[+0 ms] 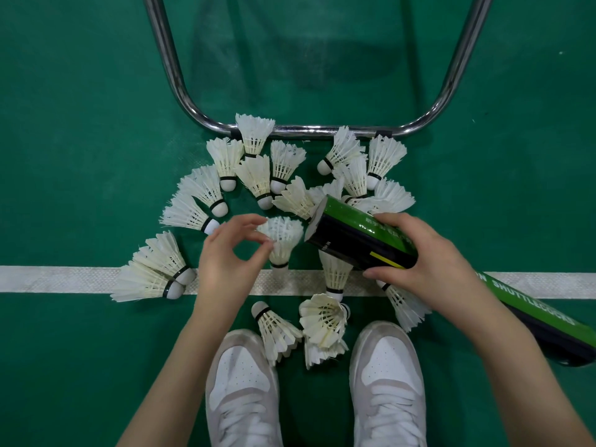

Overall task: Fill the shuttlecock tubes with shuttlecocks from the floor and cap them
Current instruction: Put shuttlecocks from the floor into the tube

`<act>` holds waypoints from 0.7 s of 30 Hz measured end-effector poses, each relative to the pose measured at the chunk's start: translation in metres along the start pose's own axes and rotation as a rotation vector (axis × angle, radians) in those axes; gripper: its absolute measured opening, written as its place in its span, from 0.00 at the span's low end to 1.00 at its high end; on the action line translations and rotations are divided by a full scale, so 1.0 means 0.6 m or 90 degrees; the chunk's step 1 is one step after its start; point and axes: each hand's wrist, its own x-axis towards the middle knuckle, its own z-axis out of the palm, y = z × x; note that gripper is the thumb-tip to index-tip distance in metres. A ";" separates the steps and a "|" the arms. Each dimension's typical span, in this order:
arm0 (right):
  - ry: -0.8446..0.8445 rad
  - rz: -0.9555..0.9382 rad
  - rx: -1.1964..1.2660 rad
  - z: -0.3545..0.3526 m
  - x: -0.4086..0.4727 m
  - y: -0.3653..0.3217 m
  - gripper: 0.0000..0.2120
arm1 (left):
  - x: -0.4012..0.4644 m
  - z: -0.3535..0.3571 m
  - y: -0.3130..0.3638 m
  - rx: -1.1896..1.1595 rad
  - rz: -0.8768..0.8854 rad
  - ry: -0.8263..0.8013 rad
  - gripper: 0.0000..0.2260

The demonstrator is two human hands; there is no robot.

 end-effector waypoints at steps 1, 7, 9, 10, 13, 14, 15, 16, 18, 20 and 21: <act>-0.001 0.000 0.000 0.000 0.000 0.000 0.32 | 0.001 -0.003 0.006 -0.035 -0.021 0.023 0.13; -0.006 -0.001 -0.006 0.000 0.000 -0.001 0.32 | 0.008 -0.015 0.024 -0.258 -0.112 0.109 0.12; -0.006 -0.002 -0.010 0.001 0.000 -0.001 0.32 | 0.009 -0.016 0.030 -0.317 -0.122 0.124 0.11; -0.008 -0.003 -0.011 0.001 0.000 -0.001 0.32 | 0.010 -0.015 0.033 -0.341 -0.124 0.133 0.11; -0.012 -0.008 -0.013 0.004 0.001 -0.003 0.32 | 0.010 -0.010 0.044 -0.396 -0.132 0.151 0.10; -0.011 -0.009 -0.013 0.004 0.001 -0.004 0.32 | 0.010 -0.008 0.046 -0.407 -0.133 0.154 0.10; -0.010 -0.008 -0.011 0.004 0.001 -0.005 0.32 | 0.010 -0.007 0.048 -0.415 -0.134 0.160 0.09; -0.010 -0.007 -0.010 0.004 0.001 -0.006 0.32 | 0.011 -0.006 0.049 -0.421 -0.134 0.168 0.09; -0.013 -0.008 -0.009 0.006 0.001 -0.007 0.32 | 0.014 -0.007 0.049 -0.434 -0.129 0.179 0.10; -0.017 -0.011 -0.010 0.007 0.001 -0.008 0.32 | 0.015 -0.008 0.052 -0.437 -0.119 0.165 0.10; -0.019 -0.012 -0.010 0.008 0.001 -0.010 0.32 | 0.013 -0.005 0.055 -0.432 -0.112 0.148 0.11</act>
